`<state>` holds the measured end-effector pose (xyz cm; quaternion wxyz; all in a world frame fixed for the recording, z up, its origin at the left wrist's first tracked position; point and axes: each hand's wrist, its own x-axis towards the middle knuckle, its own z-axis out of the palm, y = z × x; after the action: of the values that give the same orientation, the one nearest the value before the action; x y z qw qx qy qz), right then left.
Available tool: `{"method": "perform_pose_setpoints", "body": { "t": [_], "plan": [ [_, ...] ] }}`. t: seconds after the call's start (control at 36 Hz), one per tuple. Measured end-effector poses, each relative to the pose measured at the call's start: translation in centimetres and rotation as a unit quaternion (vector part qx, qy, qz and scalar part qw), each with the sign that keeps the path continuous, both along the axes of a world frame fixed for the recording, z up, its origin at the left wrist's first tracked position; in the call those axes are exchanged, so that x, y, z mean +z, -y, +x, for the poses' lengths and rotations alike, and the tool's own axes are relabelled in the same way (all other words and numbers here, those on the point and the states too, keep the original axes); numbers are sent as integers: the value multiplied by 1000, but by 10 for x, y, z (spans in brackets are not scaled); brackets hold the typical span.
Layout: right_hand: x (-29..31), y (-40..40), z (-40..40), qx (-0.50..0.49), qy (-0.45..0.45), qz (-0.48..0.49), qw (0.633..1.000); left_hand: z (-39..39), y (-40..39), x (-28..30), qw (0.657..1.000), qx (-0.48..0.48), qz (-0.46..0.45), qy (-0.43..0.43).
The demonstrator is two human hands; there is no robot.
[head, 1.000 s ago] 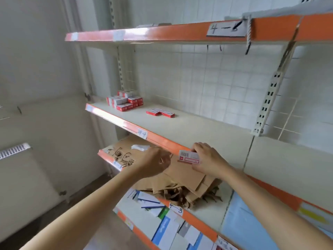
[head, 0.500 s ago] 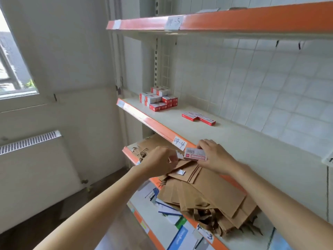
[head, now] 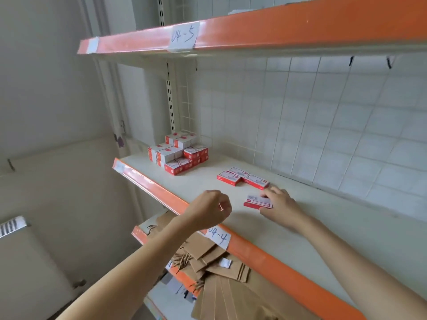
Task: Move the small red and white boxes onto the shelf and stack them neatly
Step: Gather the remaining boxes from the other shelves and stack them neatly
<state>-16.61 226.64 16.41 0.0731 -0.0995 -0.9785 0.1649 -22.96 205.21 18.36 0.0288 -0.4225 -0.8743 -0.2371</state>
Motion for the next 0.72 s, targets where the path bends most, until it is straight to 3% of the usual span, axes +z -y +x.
{"method": "perform_pose_setpoints", "body": {
  "t": [0.14,0.22,0.33,0.5,0.72],
  "plan": [
    [-7,-8,0,-1,2,-51,999,-17,-32,-13,999,-23,10,36],
    [-8,-19,-1,-2,15,-140,990,-29,-50,-17,997,-23,36,65],
    [-13,-18,5,-106,-91,-277,951,-47,-65,-19,990,-91,14,105],
    [-25,-13,6,-133,-153,-222,954,-79,-65,-13,972,-159,13,174],
    [-27,-13,9,-141,-181,-179,957,-85,-66,-25,967,-161,67,184]
  ]
}}
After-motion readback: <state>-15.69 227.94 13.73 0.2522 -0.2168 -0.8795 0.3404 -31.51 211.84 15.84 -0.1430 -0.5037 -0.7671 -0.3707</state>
